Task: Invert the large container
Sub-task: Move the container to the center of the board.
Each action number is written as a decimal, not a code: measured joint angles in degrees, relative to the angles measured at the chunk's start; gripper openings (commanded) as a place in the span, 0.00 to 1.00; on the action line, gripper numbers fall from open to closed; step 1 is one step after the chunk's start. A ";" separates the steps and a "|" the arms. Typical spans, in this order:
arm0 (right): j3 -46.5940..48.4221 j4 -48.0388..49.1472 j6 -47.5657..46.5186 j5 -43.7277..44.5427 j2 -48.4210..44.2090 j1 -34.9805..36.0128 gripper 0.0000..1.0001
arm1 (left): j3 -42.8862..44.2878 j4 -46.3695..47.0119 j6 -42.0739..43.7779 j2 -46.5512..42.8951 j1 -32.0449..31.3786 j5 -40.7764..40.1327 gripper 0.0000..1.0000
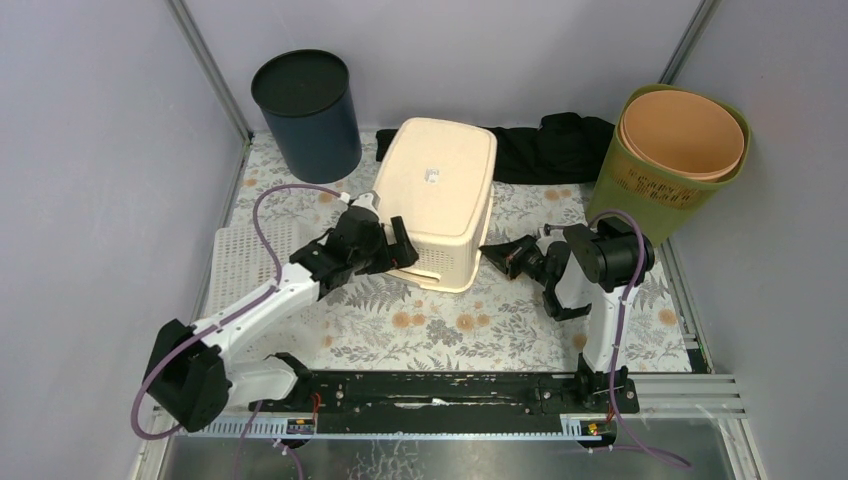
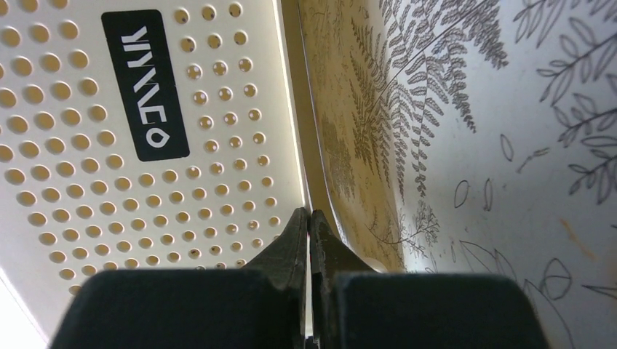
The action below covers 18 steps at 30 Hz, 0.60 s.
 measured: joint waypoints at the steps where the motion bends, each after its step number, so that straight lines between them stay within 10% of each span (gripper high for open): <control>1: -0.07 0.00 0.00 0.26 -0.04 -0.02 0.00 | 0.00 0.90 0.20 1.25 0.72 0.76 1.00; 18: 4.39 -0.22 0.92 1.44 0.61 -0.66 0.00 | 12.87 5.95 2.23 23.65 9.94 7.08 1.00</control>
